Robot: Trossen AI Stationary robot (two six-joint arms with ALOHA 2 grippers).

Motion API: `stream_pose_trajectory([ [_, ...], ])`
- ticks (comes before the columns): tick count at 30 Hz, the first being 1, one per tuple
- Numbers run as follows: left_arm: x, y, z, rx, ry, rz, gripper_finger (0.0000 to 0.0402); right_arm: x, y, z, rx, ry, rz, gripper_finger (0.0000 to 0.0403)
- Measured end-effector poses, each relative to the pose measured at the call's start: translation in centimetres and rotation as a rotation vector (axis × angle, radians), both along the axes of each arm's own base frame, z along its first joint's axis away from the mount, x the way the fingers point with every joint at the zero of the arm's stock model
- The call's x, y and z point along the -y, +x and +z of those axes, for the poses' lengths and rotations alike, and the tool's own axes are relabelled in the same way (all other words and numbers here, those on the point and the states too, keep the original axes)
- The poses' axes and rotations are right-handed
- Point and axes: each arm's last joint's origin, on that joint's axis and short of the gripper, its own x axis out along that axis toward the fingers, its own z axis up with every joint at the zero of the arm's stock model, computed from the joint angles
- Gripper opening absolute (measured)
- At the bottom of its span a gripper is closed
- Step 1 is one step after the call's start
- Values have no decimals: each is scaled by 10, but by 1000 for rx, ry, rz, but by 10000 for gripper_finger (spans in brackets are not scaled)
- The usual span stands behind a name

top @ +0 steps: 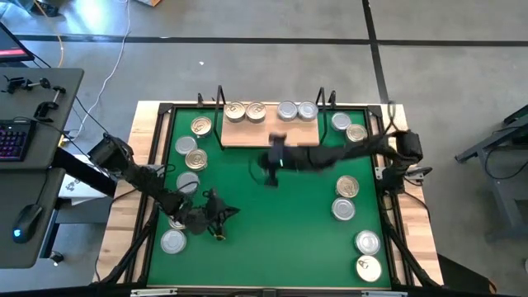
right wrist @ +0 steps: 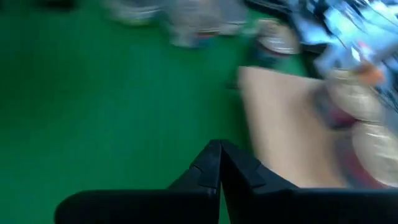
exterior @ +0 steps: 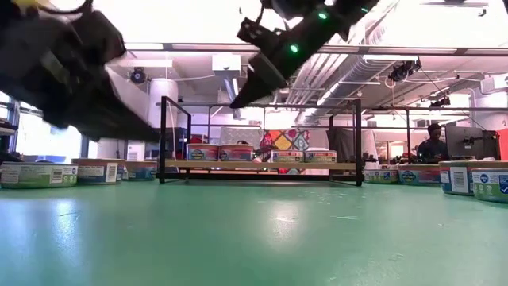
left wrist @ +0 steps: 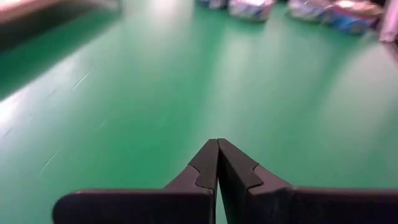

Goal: Stack canned seafood by type on shelf
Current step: Put the blue pink tuna can on the shelf

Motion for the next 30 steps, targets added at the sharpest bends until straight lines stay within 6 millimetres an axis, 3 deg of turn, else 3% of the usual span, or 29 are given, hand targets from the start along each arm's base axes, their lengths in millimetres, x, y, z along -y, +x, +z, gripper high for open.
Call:
stream_pose_trajectory([
  [3, 15, 5, 13, 21, 28, -44, 0, -36, -11, -27, 44, 40, 72, 0],
  [8, 29, 14, 47, -102, 96, -49, 0, -84, -31, -47, 47, 136, 141, 0],
  [13, 16, 10, 91, -382, 155, 131, 0, -113, -42, -52, 61, 168, 128, 0],
  [18, -4, -9, 124, -603, 230, 338, 0, -129, -47, -50, 111, 162, 58, 0],
  [23, -27, -29, 125, -799, 208, 580, 0, -135, -48, -48, 131, 133, 81, 0],
  [30, -68, -31, 90, -951, 98, 696, 0, -135, -46, -45, 159, 123, 93, 0],
])
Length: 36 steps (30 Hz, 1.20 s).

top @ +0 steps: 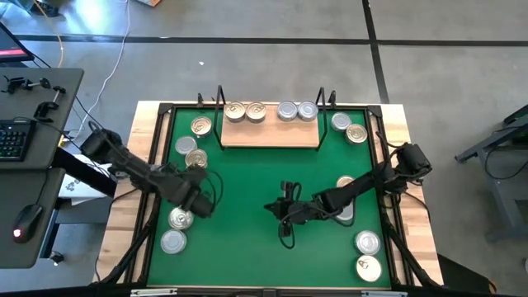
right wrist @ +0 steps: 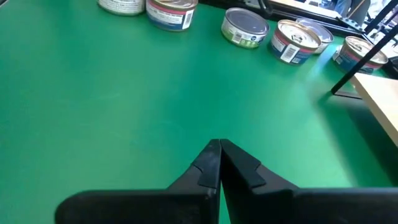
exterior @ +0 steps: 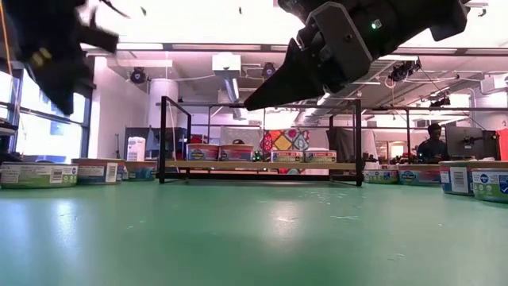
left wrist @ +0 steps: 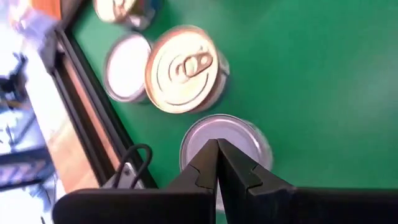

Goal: Stack canned seafood by type on shelf
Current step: Put the blue pink tuna can on the shelf

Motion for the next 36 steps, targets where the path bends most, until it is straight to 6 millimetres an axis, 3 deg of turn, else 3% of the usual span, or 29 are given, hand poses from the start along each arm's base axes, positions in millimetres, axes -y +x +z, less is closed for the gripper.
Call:
stream_pose_trajectory([
  [8, -60, -23, -30, -6, -54, 148, 0, 0, 0, 1, 4, -13, 8, 0],
  [15, -82, -24, -49, 93, -77, 79, 0, 0, 1, 2, 17, -12, 10, 0],
  [20, -82, -17, -49, 124, -119, 9, 0, 0, 1, 2, 17, -10, 11, 0],
  [25, -69, -8, -55, 173, -362, -127, 0, 0, 1, 2, 16, -2, 17, 0],
  [29, -57, 10, -50, 312, -479, -300, 0, 0, 2, 2, 21, 2, 21, 0],
  [36, -36, 23, -33, 390, -478, -443, 0, -1, 2, 2, 24, 4, 21, 0],
])
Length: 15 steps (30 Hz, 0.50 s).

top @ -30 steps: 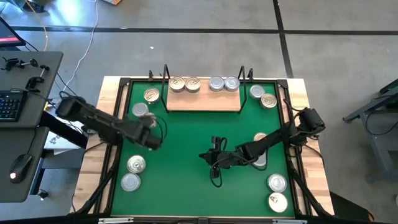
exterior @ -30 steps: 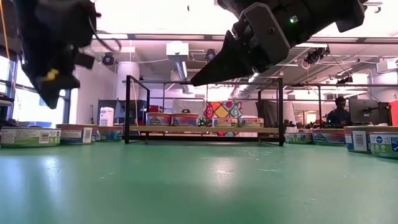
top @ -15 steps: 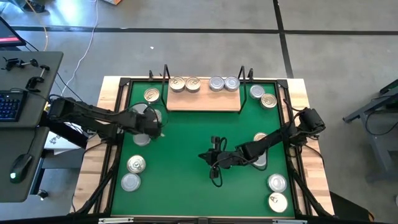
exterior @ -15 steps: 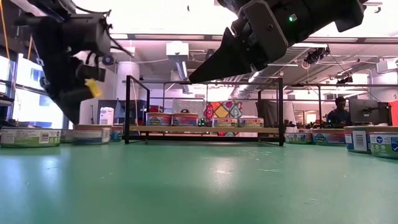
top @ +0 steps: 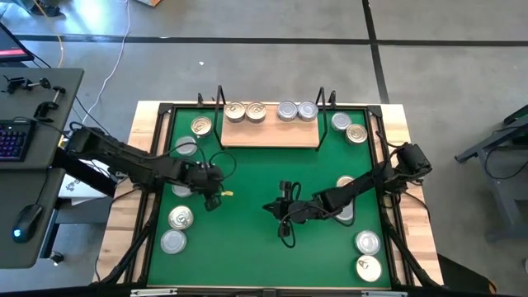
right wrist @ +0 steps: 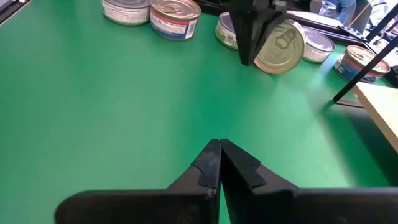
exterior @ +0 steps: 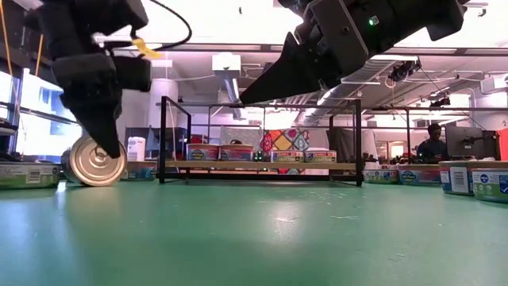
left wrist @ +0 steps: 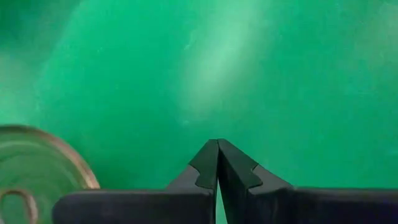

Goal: Stack canned seafood by type on shelf
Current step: Put the blue pink tuna can on the shelf

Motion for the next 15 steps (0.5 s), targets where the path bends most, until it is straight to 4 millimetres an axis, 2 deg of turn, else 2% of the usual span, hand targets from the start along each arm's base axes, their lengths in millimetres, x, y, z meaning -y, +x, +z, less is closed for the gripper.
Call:
stream_pose_trajectory([
  [5, 9, 4, 30, -9, 75, 43, 0, 0, 0, 0, -1, -1, 0, 0],
  [10, 3, -1, 64, -90, 171, 170, 8, 0, 0, 0, -1, 0, 0, 0],
  [15, -12, -13, 77, -241, 211, 251, 65, 0, 0, 0, 0, 0, 0, 0],
])
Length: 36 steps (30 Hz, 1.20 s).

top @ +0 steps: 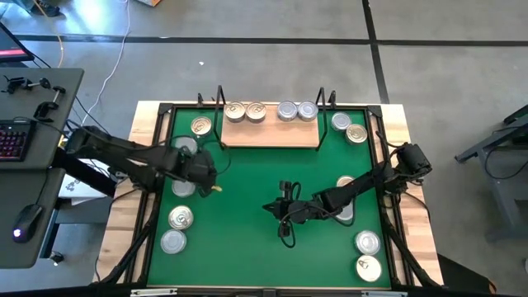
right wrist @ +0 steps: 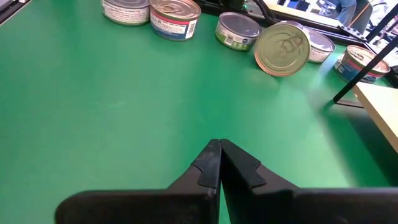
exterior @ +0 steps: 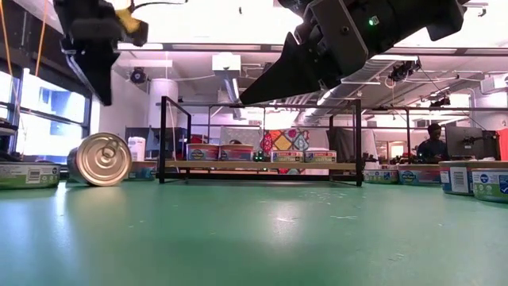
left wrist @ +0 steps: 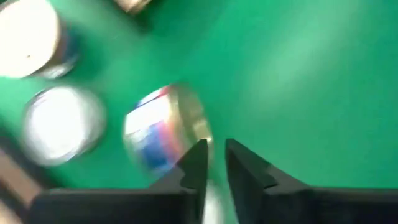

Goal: Stack canned seafood by type on shelf
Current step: Put the blue pink tuna can on the shelf

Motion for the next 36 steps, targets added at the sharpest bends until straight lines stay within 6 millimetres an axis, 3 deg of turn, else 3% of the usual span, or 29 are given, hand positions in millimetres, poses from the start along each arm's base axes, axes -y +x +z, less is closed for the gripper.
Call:
stream_pose_trajectory([
  [9, -37, -7, -23, -72, 14, 170, 260, 0, 0, 0, 0, 1, 0, 0],
  [13, -51, -7, -32, -45, 4, 194, 314, -1, 0, 0, 0, 3, 1, 0],
  [23, -76, 1, -47, 92, -87, 198, 322, -1, 0, 0, -2, 6, 6, 0],
  [26, -76, -3, -58, 51, -137, 186, 322, -1, 0, 0, -2, 11, 6, 0],
  [36, -71, -9, -69, 12, -137, 194, 321, -1, 0, 0, 0, 27, -2, 0],
])
